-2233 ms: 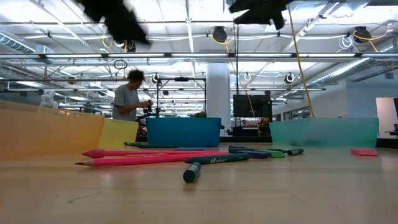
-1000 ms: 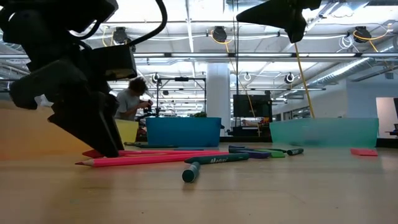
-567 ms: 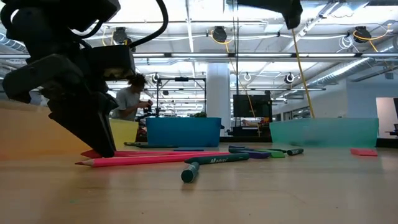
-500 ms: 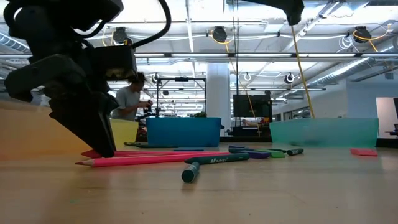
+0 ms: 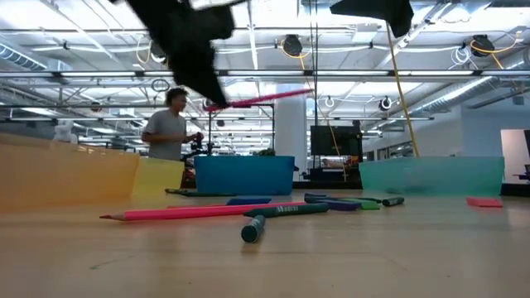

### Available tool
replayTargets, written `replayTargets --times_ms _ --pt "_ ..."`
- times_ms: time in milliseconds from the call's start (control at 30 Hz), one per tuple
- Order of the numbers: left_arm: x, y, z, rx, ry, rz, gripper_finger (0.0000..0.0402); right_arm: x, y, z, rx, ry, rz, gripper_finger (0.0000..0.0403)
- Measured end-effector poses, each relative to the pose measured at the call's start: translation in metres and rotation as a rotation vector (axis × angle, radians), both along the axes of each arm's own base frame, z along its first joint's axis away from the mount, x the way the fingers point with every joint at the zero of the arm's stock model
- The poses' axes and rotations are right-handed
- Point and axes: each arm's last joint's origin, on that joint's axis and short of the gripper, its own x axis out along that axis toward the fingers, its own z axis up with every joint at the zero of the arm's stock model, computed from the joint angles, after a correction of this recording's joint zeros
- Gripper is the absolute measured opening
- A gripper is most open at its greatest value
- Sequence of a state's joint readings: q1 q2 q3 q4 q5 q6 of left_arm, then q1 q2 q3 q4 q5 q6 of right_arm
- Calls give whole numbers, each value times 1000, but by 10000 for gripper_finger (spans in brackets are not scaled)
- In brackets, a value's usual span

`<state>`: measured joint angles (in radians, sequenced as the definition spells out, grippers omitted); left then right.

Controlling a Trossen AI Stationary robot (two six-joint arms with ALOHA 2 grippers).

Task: Sort crayons/erasers/pens/pencils in bins
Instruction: Put the top pink pencil into the blue bin, then put the right pink pencil into the blue bin

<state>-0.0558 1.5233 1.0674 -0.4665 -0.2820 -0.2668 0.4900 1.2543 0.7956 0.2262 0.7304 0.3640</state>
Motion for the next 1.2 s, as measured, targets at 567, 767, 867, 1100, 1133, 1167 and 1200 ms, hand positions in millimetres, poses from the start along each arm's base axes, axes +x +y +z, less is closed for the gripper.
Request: replayTargets --times_ms 567,767,867,1100,1133,1167,1200 --pt "20 159 -72 -167 118 416 60 5 4 -13 33 49 11 176" --pt "15 156 -67 -188 143 430 110 9 8 -20 7 110 173 183" --pt "8 151 -43 -182 95 415 138 19 5 -34 35 177 255 185" --pt "-30 114 43 -196 -90 309 164 54 -16 -78 84 296 426 174" --pt "-37 106 55 -191 -124 288 165 59 -20 -84 74 297 455 172" --pt "-44 98 66 -187 -150 265 165 65 -23 -90 63 296 481 169" --pt "-50 89 75 -185 -171 240 165 71 -26 -95 39 304 508 167"
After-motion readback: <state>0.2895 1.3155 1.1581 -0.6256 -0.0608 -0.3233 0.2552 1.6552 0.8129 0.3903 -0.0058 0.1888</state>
